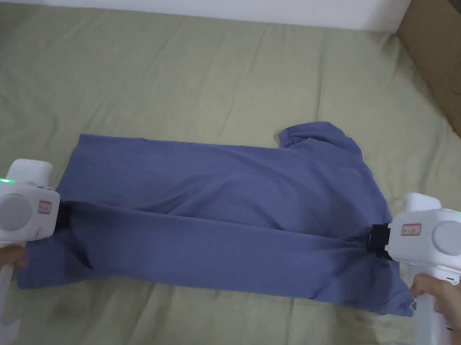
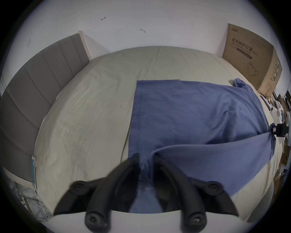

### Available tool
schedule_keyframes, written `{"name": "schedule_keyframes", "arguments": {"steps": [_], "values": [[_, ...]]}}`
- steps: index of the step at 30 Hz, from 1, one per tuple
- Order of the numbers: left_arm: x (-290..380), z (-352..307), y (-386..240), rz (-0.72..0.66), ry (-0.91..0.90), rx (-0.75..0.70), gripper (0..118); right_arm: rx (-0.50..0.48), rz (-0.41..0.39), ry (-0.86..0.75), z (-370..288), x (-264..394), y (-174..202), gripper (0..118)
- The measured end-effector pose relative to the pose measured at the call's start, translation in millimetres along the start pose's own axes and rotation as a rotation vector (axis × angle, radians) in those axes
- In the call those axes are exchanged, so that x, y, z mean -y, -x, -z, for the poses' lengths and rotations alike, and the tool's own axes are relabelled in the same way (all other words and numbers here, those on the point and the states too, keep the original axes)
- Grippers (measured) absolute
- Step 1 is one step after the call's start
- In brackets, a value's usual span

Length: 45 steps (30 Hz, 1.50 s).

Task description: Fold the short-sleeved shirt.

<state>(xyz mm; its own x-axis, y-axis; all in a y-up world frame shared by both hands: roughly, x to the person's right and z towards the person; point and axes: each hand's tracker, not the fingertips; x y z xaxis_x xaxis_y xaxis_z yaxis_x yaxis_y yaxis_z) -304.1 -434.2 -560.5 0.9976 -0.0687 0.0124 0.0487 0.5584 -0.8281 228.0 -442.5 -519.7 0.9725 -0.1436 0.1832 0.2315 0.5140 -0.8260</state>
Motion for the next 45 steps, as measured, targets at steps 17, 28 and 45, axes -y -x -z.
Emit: {"name": "schedule_keyframes", "arguments": {"steps": [17,28,45], "values": [[102,-95,33,-0.197,-0.064,0.082,0,-0.117,-0.118,-0.072,-89,91,11,0],[105,-57,47,-0.292,-0.007,0.192,44,-0.146,-0.078,-0.022,-97,133,15,0],[79,-25,28,-0.2,0.08,0.094,3,-0.058,0.074,-0.046,-63,101,-23,108]]}}
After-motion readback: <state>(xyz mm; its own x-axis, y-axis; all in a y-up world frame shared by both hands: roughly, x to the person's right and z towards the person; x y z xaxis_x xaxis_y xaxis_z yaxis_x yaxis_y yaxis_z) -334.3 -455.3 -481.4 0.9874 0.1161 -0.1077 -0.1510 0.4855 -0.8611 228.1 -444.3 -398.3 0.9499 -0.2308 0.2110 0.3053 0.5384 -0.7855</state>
